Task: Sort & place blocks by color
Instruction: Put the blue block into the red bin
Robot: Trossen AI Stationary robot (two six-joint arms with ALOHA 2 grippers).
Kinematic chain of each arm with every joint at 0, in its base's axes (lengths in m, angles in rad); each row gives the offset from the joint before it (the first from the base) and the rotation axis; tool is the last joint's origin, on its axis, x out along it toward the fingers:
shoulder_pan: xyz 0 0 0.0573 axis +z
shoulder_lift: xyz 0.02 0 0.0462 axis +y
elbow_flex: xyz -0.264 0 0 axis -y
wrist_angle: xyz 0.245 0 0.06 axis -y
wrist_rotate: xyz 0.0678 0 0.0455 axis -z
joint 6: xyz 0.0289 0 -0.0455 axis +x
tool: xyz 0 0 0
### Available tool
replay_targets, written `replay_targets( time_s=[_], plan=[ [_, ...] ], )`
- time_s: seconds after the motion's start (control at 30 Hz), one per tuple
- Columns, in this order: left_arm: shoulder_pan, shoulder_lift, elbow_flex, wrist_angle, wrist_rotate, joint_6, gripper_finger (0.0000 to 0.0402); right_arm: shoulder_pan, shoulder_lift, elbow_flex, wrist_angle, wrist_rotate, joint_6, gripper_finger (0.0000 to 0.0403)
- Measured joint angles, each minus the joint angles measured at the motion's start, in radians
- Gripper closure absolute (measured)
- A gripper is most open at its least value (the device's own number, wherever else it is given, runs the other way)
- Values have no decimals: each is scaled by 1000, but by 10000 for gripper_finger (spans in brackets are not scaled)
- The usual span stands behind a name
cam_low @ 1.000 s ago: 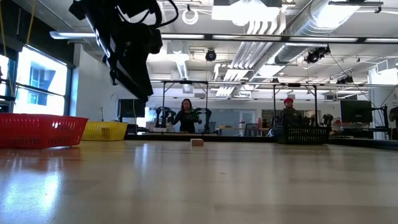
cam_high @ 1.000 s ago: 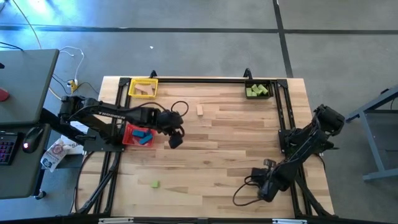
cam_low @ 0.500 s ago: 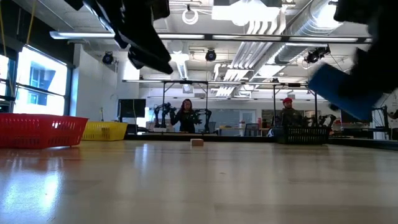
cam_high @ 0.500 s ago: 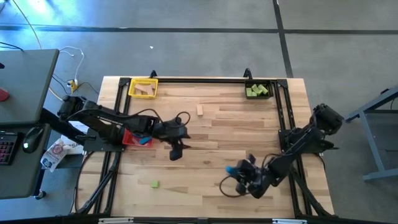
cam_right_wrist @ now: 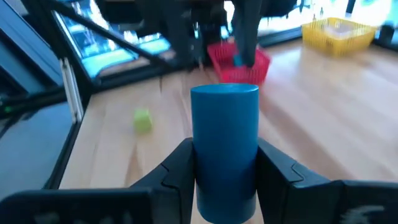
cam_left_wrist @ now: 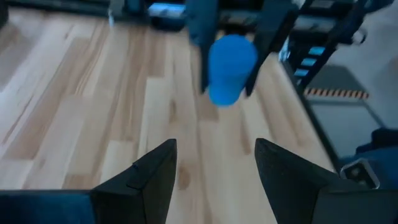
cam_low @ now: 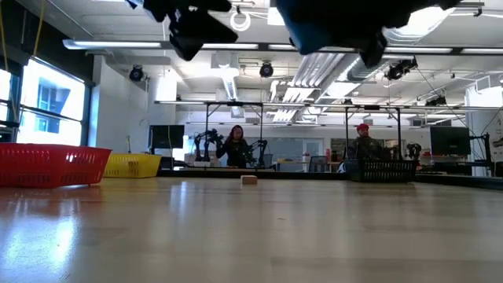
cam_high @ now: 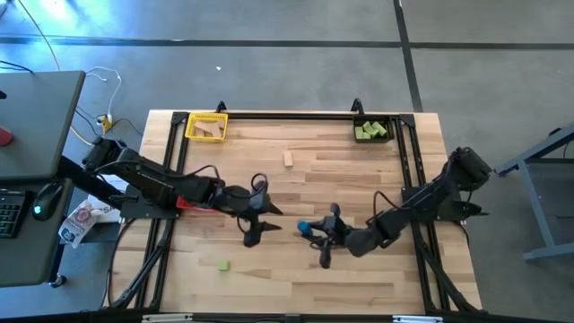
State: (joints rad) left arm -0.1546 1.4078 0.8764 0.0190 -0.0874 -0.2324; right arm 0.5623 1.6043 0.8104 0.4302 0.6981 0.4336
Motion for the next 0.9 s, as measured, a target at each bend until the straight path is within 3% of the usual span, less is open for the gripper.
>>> replay_targets(
  time_s=[0.33,0.57,0.9],
  plan=[
    [-14,0,0,160,-53,-44,197,-72,0,0,218,-96,-199,302],
    [-14,0,0,180,-69,-52,199,-119,0,1,233,-130,-209,302],
    [-9,0,0,286,-181,-52,199,-184,-1,1,308,-238,-207,302]
  ],
)
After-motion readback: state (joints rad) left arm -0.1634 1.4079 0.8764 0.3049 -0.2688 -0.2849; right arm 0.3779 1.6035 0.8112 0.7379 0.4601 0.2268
